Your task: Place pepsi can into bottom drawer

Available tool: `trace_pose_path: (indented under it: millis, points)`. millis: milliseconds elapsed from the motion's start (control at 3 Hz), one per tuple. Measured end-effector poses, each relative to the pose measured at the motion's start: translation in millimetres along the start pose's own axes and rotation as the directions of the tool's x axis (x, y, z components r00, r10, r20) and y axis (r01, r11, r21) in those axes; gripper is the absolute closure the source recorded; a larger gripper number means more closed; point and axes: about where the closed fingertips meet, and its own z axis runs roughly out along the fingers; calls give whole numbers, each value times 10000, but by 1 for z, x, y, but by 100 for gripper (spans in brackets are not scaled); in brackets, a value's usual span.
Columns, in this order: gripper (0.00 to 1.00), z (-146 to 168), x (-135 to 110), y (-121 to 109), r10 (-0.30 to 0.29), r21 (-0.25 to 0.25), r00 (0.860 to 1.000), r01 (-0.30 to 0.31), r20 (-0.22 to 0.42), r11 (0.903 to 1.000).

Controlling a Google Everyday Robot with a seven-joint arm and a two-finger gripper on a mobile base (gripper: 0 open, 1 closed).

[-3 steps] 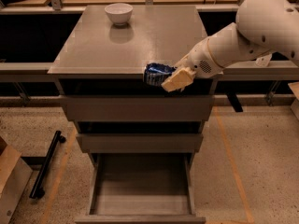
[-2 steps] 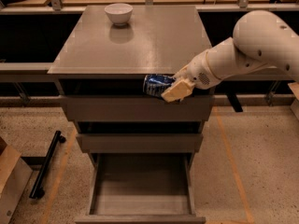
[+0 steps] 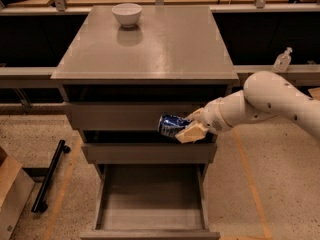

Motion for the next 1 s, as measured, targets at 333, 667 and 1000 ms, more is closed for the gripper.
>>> trace_pose_path:
  millis: [333, 667, 1000]
  points:
    - [100, 19, 36, -10, 734, -24, 9972, -734, 158, 9973]
    - [100, 22, 39, -10, 796, -61, 9967, -795, 156, 9968]
    - [100, 46, 53, -10, 750, -294, 9961, -737, 473, 9968]
